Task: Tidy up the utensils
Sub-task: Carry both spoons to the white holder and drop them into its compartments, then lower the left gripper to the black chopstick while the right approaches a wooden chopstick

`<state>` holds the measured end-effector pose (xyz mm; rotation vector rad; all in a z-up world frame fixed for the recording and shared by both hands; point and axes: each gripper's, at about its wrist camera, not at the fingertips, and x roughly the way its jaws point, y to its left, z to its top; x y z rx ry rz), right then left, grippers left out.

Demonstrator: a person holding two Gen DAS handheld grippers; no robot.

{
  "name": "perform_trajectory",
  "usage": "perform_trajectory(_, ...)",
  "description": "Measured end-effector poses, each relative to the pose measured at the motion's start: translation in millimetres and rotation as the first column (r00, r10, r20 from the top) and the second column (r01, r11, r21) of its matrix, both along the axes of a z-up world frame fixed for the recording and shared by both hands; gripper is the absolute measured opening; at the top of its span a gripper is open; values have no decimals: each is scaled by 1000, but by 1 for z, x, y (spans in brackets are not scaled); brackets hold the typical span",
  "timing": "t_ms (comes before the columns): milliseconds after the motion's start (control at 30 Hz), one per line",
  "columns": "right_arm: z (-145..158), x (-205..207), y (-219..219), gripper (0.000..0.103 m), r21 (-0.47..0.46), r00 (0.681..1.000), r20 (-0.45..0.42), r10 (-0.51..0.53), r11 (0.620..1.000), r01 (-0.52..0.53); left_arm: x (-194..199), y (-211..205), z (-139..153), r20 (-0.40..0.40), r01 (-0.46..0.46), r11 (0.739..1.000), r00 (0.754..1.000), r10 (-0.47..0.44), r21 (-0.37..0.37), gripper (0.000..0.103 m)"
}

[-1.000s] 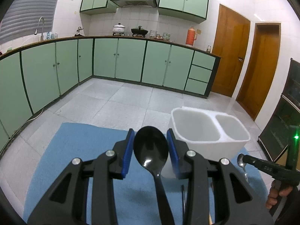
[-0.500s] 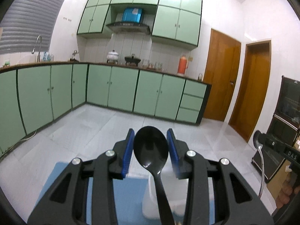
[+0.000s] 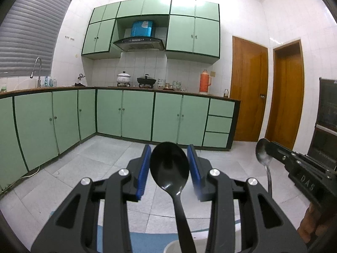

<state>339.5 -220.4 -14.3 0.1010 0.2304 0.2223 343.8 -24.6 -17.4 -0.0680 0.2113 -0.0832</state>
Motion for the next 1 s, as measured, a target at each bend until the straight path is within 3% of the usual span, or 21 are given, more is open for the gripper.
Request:
perform_trajectory(100, -15, -4, 10, 2, -49, 1000, 6, 8, 999, -7, 2, -1, -10, -10, 0, 1000, 1000, 0, 6, 34)
perform_trajectory(333, -38, -14, 17, 2, -35, 997, -41, 58, 998, -60, -2, -2, -35, -65, 13, 1000, 998, -12, 11, 35)
perform_trajectory(400, -40, -19, 17, 3, -22, 995, -57, 83, 996, -84, -8, 1, -40, -77, 15, 1000, 997, -15, 9, 40)
perform_trajectory(467, -43, -29, 12, 5, -7, 994, -64, 92, 996, -92, -16, 3, -44, -83, 17, 1000, 996, -17, 9, 53)
perform_trajectory(633, -41, -55, -4, 19, 27, 994, -79, 78, 997, -76, -43, 13, -45, -95, 26, 1000, 995, -26, -7, 63)
perform_trajectory(800, -42, -104, -28, 40, 28, 992, -122, 31, 999, -28, -96, 27, -45, -112, 23, 1000, 993, -22, 5, 75)
perform_trajectory(900, -52, -138, -42, 48, 6, 985, -174, -1, 1000, 2, -132, 33, -53, -171, 31, 999, 985, -28, 19, 80)
perform_trajectory(1000, -70, -178, -52, 54, -15, 966, -259, -26, 1000, 23, -170, 36, -73, -280, 61, 997, 959, -48, 37, 83)
